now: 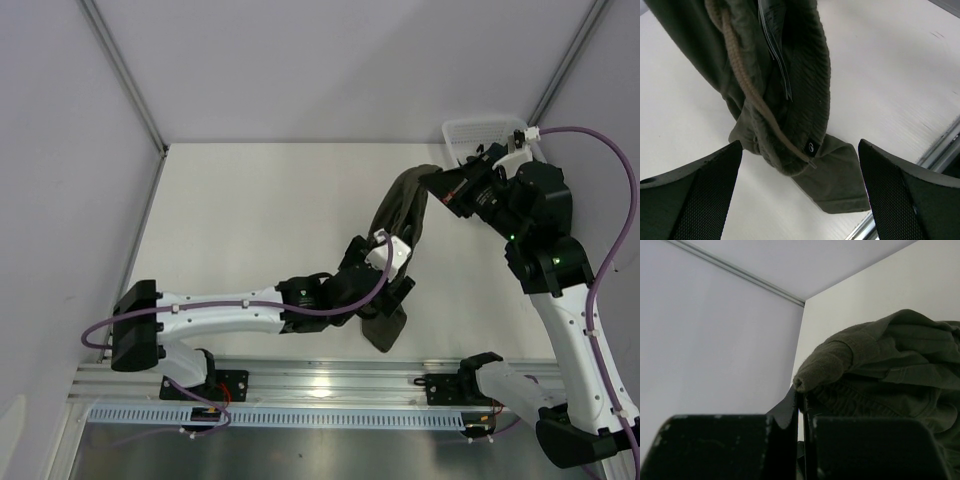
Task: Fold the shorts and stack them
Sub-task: Flatten the shorts out
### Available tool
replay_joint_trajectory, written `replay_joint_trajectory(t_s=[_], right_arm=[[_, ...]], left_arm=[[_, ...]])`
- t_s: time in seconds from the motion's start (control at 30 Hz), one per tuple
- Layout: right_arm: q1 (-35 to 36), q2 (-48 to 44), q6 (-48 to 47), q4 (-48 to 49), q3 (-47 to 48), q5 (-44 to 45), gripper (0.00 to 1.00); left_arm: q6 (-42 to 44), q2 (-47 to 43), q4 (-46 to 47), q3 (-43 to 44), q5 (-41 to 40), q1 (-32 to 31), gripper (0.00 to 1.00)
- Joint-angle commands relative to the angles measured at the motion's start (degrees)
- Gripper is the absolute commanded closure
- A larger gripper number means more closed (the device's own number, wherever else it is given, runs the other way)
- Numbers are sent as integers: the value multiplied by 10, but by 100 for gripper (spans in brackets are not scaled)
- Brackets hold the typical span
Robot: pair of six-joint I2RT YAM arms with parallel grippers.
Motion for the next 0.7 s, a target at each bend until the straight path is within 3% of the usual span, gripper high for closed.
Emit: replay_joint_trajectory(t_s=[0.0,0.23,0.67], right_arm=[[5,-3,6,26,32,10,100],[8,-2,13,24,29,15,100],[10,-21,67,14,27,43,100]], left_arm=[[8,14,23,39,-18,7,1],[-11,36,29,59,11,15,1],[-71,144,8,115,-104,24,1]])
